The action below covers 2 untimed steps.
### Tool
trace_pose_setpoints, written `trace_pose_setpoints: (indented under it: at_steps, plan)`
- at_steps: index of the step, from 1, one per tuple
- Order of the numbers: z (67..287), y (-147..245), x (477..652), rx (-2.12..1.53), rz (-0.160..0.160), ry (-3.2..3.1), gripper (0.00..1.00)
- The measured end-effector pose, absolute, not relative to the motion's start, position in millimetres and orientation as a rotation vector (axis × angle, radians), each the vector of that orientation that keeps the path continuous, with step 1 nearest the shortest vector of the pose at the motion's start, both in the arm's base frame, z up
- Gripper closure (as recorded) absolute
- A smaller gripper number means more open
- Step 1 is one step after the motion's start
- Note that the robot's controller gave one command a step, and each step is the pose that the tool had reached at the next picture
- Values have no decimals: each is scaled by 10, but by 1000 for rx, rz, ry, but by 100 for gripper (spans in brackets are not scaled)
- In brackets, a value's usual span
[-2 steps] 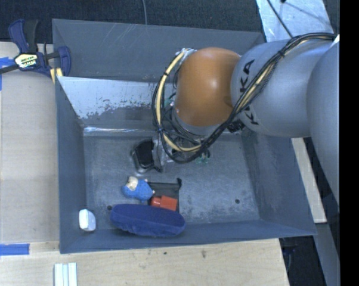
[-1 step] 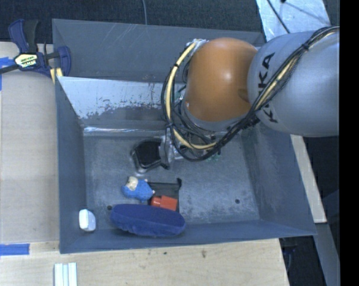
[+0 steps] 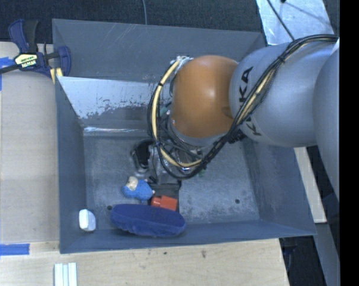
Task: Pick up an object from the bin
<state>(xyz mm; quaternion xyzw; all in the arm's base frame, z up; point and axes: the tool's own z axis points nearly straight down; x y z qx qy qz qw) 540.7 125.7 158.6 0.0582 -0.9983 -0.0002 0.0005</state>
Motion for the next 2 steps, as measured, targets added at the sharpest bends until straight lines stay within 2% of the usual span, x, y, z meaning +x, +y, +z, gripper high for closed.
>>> trace_pose_setpoints:
  at_steps: [1,2]
  plan:
    - [1596,1566,5032,89,-2,-3140,100]
    - [1597,1548,5046,83,-1,-3141,0]
